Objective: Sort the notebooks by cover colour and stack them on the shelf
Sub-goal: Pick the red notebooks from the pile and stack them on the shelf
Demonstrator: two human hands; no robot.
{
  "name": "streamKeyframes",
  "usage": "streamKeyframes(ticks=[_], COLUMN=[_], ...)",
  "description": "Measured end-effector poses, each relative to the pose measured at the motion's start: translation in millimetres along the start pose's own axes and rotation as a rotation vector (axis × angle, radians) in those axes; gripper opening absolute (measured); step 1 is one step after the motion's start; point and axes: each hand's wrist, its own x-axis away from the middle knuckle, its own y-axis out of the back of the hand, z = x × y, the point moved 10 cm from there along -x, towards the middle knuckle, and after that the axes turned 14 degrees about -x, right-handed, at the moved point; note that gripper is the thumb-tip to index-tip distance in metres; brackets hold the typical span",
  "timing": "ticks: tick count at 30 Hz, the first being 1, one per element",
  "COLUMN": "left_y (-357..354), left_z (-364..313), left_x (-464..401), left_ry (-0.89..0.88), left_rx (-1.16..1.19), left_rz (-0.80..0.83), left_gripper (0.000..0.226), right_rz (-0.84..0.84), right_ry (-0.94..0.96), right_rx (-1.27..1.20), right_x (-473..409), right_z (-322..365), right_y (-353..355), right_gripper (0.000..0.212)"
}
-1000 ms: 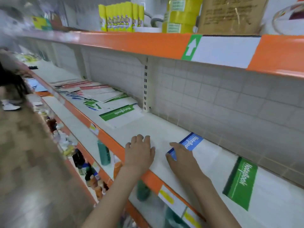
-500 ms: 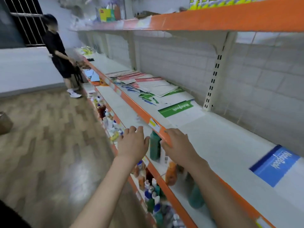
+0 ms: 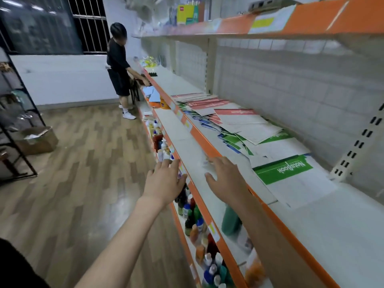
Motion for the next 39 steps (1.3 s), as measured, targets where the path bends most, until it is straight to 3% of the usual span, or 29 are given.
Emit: streamKeyframes(ticks=[9, 19, 25, 33, 39], left_y=[-11.3, -15.5, -11.8, -6.1, -20.9], left_z=[41.7, 32.7, 14.4, -4.9, -28.2], left_x=[-111.7, -206.4, -284.8, -393.7, -432.9], left_ry=[-0.002, -0.133, -0.290, -0.557, -0.746], left_rx=[0.013, 0.078, 0.108, 0.121, 0.129], left_rz=[-0.016, -0.046, -0.086, -0.093, -0.043], left_gripper=[0.056, 0.059, 0.058, 0.053, 0.052], right_rz=[-0.117, -0.202, -0.426, -0.550, -0.636], right_ry=[-0.029, -0.083, -0.137, -0.432, -0.654], right_rx=[-0.044, 0.010, 0.039, 0.120, 0.137], right_x=[-120.0, -198.7, -246.2, -304.7, -298.5], right_z=[1.5, -18.8, -36.5, -69.7, -93.3], right_y=[-2.5, 5.9, 43.9, 60.5, 60.4], right_gripper=[0.041, 0.043, 0.036, 0.043, 0.033])
